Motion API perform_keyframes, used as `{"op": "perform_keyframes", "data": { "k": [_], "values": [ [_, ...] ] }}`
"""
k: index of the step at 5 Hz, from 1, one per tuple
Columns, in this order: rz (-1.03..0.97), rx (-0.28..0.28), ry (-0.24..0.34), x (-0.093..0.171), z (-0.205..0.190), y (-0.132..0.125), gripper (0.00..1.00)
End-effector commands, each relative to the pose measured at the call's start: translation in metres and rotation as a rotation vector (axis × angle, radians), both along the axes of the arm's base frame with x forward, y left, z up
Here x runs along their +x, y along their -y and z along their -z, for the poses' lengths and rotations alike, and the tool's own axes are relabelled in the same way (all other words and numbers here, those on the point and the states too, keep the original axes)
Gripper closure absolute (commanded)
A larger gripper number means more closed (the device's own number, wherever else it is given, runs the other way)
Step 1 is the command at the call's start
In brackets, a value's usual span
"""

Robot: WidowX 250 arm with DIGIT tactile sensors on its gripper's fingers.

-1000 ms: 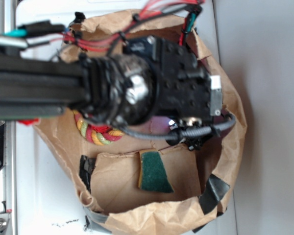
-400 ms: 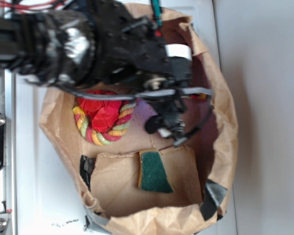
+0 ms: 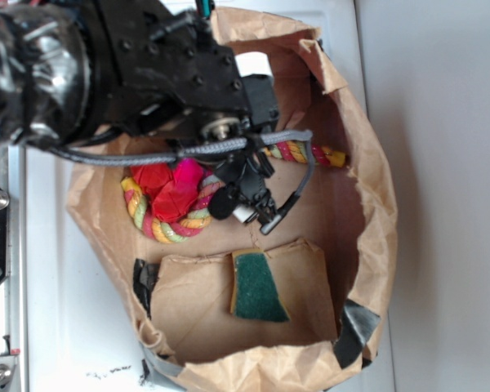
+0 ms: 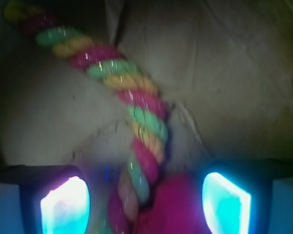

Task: Grab the multicolored rope.

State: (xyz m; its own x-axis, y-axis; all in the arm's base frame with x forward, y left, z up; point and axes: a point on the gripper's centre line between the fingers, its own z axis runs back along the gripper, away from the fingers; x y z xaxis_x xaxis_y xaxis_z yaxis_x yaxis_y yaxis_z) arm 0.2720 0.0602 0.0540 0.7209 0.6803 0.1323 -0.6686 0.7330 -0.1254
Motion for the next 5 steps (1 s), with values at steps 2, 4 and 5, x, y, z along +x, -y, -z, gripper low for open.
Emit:
{"op": "perform_keyframes", "data": {
  "k": [2, 4, 5],
  "values": [
    [-0.052, 0.022, 0.089, 0.009, -0.009, -0.036, 0.0],
    [-0.014, 0.043, 0.097, 0.023, 0.003, -0.03, 0.0],
    [0.038, 0.03, 0.095, 0.026, 0.013, -0.025, 0.0]
  ]
}}
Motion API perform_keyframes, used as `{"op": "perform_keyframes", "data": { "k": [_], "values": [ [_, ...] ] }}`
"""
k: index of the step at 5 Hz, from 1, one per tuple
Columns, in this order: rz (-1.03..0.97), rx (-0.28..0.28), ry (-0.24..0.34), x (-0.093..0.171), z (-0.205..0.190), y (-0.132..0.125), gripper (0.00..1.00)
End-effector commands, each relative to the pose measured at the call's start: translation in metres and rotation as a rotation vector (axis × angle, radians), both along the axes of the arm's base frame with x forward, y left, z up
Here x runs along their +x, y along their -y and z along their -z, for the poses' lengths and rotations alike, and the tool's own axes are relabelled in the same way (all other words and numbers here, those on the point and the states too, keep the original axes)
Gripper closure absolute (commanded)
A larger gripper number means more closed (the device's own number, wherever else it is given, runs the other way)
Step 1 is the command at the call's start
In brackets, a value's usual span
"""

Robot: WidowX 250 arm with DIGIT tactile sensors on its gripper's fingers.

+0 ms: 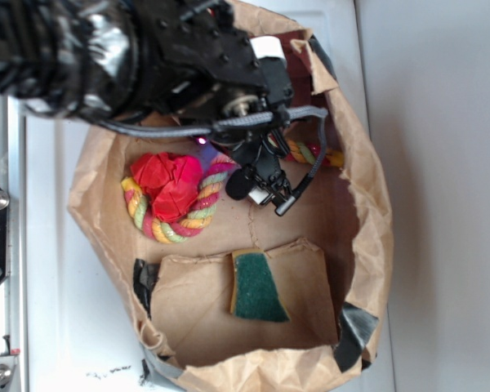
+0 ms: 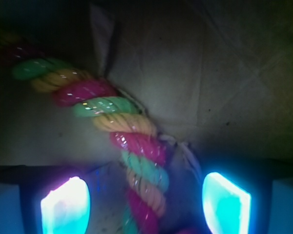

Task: Grab the multicolored rope.

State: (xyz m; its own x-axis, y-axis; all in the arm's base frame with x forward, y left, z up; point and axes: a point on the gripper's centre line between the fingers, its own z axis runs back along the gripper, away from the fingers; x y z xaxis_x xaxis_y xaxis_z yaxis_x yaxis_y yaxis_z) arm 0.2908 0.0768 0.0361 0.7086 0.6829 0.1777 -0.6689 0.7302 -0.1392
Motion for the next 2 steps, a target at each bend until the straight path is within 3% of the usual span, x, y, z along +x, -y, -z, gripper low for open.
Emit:
{"op": "perform_keyframes", "data": {
  "k": [1, 2],
  "values": [
    [0.082, 0.014, 0.05, 0.0104, 0.0052, -0.0072, 0.0],
    [0.096, 0.041, 0.043, 0.0106, 0.011, -0.0073, 0.0]
  ]
}}
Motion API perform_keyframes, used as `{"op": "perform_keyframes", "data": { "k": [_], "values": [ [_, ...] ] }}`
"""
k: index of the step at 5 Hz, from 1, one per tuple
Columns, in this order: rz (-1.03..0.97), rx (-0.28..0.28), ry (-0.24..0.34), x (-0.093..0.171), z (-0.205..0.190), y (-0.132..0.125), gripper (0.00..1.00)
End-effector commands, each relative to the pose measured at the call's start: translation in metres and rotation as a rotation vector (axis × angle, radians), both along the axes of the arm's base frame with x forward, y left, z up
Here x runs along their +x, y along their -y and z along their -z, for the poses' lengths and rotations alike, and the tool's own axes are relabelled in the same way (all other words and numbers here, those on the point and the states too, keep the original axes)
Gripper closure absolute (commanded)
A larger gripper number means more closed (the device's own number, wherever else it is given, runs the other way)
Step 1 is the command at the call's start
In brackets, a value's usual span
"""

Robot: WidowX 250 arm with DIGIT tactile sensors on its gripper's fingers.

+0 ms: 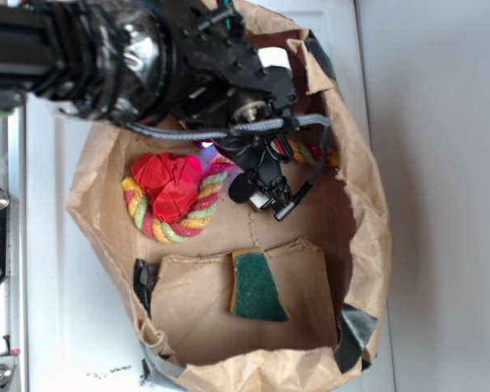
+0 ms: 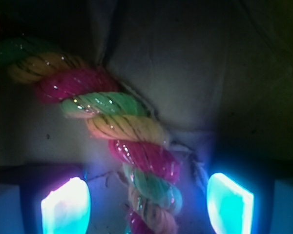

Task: Grab the multicolored rope.

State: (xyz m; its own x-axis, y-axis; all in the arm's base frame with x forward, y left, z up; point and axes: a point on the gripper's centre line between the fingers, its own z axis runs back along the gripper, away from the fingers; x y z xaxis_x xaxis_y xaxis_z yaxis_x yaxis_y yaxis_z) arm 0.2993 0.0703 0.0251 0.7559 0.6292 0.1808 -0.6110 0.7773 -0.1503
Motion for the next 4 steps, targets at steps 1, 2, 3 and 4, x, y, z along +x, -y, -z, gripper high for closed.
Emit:
{"op": "perform_keyframes", "data": {
  "k": [1, 2, 3, 4],
  "values": [
    [0.024, 0.039, 0.03, 0.0013, -0.0014, -0.0123, 0.39],
    [0.019, 0.037, 0.035, 0.0, -0.0037, -0.0123, 1.0],
    [0.018, 0.05, 0.04, -0.0006, -0.0055, -0.0119, 1.0],
    [0.023, 0.054, 0.045, -0.0009, -0.0079, -0.0133, 1.0]
  ]
}}
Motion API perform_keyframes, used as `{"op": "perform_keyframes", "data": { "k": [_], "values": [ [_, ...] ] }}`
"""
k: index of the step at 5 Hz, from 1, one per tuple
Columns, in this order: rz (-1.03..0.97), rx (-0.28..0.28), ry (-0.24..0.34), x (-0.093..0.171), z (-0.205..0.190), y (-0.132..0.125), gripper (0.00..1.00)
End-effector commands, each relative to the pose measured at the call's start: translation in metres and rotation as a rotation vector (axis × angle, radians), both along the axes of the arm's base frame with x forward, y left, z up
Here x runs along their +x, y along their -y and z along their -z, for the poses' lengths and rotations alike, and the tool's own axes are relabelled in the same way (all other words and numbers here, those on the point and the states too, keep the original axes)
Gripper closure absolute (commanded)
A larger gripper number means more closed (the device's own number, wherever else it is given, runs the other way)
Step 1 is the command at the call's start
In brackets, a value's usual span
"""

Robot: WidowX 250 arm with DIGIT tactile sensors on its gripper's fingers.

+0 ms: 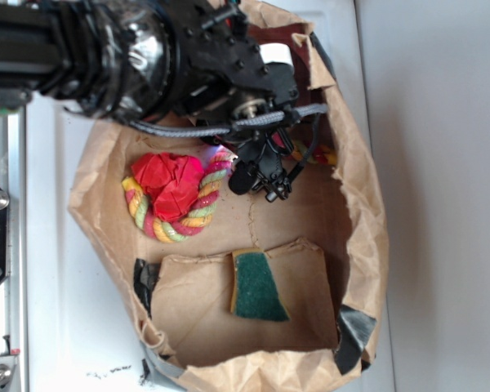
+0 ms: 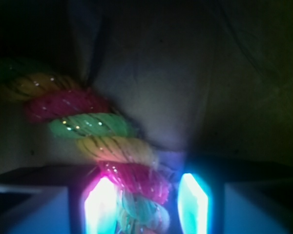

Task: Grab the multicolored rope.

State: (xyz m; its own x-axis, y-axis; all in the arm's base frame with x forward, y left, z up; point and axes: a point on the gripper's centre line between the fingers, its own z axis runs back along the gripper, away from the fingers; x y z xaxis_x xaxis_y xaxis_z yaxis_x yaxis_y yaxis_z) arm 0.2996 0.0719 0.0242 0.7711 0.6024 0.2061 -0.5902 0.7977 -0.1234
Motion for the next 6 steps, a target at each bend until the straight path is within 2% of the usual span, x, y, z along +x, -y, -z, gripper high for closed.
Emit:
{"op": "perform_keyframes", "data": {
  "k": [1, 2, 4, 5, 6],
  "values": [
    [0.027, 0.039, 0.046, -0.003, -0.022, -0.01, 1.0],
    [0.088, 0.017, 0.031, -0.005, -0.044, 0.0, 1.0],
    [0.316, 0.074, 0.0, -0.016, -0.106, 0.028, 1.0],
    [0.357, 0.133, 0.034, -0.024, -0.136, 0.05, 1.0],
    [0.393, 0.158, 0.009, -0.024, -0.156, 0.061, 1.0]
  ]
}}
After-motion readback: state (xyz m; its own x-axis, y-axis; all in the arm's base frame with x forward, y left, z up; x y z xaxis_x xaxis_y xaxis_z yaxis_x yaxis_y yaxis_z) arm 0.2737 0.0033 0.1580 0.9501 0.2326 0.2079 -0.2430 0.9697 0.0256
